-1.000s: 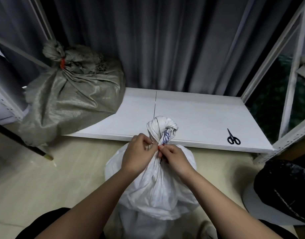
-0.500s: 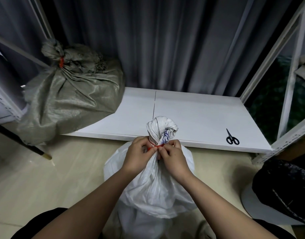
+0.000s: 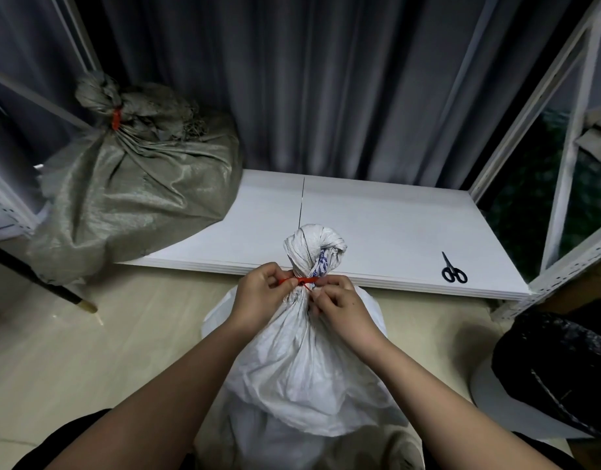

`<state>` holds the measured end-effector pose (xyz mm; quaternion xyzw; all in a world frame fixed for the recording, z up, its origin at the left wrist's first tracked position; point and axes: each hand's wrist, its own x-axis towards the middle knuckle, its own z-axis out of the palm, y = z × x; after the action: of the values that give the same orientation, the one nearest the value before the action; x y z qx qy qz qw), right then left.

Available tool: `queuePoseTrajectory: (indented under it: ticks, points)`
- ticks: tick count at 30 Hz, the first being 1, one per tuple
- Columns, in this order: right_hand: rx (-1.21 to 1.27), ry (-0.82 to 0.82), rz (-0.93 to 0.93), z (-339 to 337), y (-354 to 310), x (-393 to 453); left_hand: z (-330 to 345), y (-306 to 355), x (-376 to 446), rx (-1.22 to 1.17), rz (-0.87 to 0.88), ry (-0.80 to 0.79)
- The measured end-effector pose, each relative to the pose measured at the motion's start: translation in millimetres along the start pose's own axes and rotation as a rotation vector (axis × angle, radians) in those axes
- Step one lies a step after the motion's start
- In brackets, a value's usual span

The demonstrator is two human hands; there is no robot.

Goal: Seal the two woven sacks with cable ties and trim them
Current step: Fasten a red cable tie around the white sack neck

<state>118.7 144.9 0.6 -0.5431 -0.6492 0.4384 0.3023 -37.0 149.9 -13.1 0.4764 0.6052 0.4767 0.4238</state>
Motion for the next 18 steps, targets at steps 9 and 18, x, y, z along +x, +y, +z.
queuePoseTrajectory:
  ticks: [9,18]
  points:
    - [-0.521,0.063,0.014,-9.5,-18.7,6.6,12.1,8.1,-12.9,0.43,0.159,0.093]
    - [-0.672,0.125,-0.013,-0.9,-20.8,1.2,14.4,13.1,-9.3,0.448,0.196,-0.031]
